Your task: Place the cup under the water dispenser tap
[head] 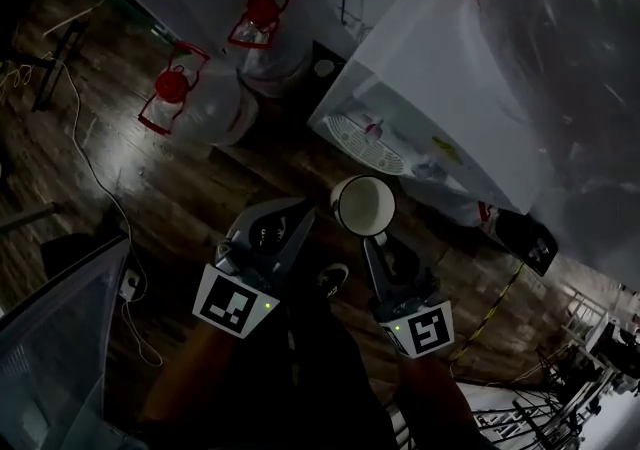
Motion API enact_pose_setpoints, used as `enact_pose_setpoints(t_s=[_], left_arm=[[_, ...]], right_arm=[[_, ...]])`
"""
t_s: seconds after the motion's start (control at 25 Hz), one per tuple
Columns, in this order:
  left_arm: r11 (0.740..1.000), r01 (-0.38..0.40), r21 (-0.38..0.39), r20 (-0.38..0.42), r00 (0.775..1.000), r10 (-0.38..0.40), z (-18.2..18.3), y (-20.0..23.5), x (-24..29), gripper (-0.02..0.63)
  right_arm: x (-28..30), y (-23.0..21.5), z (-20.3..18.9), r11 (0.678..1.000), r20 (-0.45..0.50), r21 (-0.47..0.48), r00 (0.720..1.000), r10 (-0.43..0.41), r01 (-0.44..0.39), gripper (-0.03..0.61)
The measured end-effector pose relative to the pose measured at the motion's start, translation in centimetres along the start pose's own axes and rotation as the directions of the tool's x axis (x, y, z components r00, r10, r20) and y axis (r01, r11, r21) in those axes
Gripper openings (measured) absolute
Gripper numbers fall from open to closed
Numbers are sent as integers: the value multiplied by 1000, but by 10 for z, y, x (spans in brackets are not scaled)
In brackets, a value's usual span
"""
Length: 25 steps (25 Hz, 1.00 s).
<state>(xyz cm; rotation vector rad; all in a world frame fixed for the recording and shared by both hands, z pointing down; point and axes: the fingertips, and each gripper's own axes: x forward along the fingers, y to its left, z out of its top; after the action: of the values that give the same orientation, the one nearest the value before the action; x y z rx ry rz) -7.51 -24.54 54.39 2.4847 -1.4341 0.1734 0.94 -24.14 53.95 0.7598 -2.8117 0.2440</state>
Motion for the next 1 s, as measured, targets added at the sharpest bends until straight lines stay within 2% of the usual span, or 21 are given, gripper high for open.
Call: enact_pose_setpoints(t_s=[0.12, 0.2, 0.44, 0.76, 1.0], left_arm=[[1000, -14, -21, -1, 1000, 14, -29, 18, 16, 8], [1000, -14, 15, 11, 1000, 14, -41, 29, 29, 8], [1000, -24, 6, 36, 999, 24, -70, 54, 63, 8], [1000, -17, -15, 52, 998, 18, -111, 72, 99, 7], [998, -27, -54, 32, 999, 29, -133, 79, 110, 6]], right_arm=[[21, -7, -31, 1000, -11, -30, 1000, -7, 7, 66], [34, -11, -48, 999, -17, -47, 1000, -13, 12, 66], [61, -33, -100, 996, -27, -38, 996, -82, 81, 66], [93, -72, -148, 987, -34, -78, 989, -146, 143, 66], [107, -92, -174, 980, -45, -95, 983, -177, 172, 66]])
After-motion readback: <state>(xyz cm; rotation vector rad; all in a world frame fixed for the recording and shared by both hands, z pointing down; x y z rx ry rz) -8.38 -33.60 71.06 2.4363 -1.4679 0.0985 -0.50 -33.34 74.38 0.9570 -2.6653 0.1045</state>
